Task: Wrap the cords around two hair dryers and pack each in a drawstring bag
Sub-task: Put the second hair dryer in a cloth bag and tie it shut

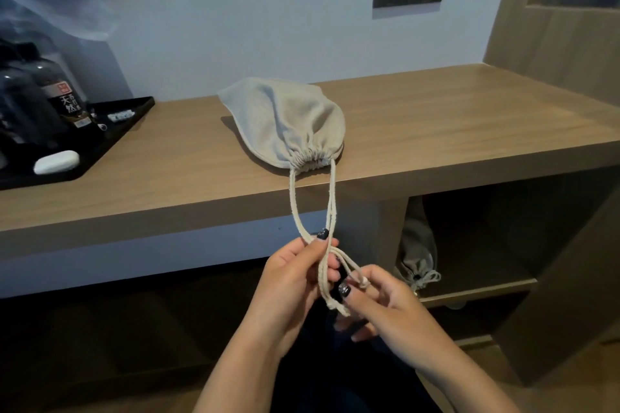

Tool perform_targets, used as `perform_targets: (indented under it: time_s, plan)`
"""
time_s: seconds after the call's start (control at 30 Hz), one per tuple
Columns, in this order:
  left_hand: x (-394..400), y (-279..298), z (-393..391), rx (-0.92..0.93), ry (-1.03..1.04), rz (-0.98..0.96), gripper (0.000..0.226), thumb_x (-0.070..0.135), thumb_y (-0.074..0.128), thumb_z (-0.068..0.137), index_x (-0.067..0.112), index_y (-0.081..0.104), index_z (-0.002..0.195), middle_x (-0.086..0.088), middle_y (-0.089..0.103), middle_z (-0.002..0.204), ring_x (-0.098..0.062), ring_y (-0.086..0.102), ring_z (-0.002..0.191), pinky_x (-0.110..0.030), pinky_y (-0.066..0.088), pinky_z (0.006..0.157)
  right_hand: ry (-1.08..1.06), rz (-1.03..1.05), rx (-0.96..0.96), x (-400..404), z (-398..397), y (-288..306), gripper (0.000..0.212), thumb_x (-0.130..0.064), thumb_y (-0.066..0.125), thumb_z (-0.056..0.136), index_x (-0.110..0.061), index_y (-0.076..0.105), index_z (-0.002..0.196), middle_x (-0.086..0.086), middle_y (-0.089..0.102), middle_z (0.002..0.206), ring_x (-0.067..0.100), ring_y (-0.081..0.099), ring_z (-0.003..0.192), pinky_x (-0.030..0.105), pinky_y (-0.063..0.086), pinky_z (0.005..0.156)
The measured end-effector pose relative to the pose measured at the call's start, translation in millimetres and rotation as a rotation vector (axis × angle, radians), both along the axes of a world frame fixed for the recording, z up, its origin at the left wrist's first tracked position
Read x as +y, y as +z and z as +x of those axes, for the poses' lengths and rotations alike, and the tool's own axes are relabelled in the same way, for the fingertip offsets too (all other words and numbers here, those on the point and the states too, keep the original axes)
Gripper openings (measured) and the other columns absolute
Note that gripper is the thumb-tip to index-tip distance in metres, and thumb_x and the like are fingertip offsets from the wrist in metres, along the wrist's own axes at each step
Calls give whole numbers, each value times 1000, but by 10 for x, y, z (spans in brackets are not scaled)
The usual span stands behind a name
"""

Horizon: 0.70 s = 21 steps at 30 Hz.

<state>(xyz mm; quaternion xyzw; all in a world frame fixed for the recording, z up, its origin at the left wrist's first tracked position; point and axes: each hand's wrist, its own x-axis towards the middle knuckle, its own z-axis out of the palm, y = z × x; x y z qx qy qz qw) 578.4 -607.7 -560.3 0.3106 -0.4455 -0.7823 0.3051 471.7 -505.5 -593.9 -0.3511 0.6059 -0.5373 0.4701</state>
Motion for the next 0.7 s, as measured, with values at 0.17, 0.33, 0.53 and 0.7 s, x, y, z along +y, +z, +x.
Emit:
perform_targets:
  time_s: [0.17,0.33,0.53,0.7]
  plan:
    - [-19,-18,38,-39,53,19,16,12,54,95,0,64,92,-1,46,55,-5,32,38,-15,24,37,-121,-61,25,47,-68,40,26,-35,55,88,-13,61,76,3,65,67,20,66,73,26,51,61]
    - [-5,-36,42,67,95,167,13,17,63,81,5,63,85,4,33,51,-3,22,35,-17,12,37,-117,-184,-26,123,-101,164,26,-37,65,82,-17,69,65,7,64,66,23,66,70,25,52,62]
    - [69,-2,7,18,185,166,15,8,59,89,10,53,75,2,32,52,-5,22,36,-18,14,36,-52,-338,26,102,39,394,30,-42,63,71,-14,71,67,4,65,72,21,64,72,26,50,64]
    - [52,51,63,66,169,152,11,1,54,88,4,64,90,3,30,51,-4,20,36,-18,12,36,-101,-401,-179,-51,97,629,26,-34,67,82,-12,73,70,9,67,76,18,61,62,25,45,55]
